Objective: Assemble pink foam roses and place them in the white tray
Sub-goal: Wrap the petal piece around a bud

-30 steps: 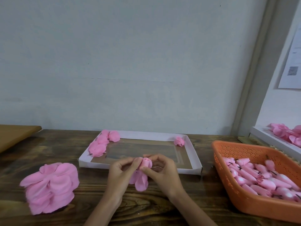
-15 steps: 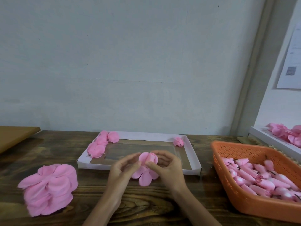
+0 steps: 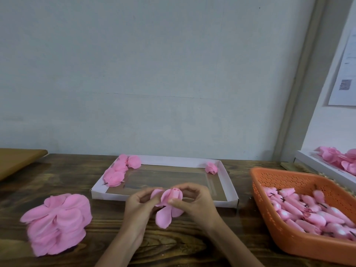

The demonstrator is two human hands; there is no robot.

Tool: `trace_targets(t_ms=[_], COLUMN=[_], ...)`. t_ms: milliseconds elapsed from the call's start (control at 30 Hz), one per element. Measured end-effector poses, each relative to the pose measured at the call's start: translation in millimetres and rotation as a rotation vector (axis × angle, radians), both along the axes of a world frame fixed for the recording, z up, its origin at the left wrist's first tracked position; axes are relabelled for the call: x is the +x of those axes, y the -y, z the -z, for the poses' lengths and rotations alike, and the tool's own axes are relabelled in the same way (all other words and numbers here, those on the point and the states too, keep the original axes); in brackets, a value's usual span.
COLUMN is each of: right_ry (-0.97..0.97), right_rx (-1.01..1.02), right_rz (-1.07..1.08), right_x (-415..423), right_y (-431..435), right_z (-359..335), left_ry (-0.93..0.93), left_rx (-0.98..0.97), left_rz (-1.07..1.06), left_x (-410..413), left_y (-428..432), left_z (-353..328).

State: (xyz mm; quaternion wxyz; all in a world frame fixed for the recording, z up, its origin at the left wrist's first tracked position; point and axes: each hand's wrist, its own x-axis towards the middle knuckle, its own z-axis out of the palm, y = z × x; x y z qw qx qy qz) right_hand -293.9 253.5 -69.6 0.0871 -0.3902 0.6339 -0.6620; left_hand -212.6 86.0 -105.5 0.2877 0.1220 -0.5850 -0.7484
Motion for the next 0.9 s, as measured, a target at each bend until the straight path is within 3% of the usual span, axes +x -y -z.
trace_targets(t_ms=[233, 533, 700, 900], right_ry=[-0.055, -0.055, 0.035, 0.045], right_rx=[0.064, 0.063, 0.021, 0.021], right_rz=[0.122, 0.108, 0.131, -0.056], right_x=[9, 12, 4, 12], right_y=[5, 8, 4, 9], right_z=[1, 2, 1, 1], left_ry=[-0.031, -0.054, -0.049, -0.05], left_rx=[-0.063, -0.16, 0.001, 0.127], left_rz=[-0.068, -0.042, -0.005, -0.014], left_x=[4, 7, 8, 10], left_y=[-6, -15, -13, -10], left_z=[-4, -12, -20, -20])
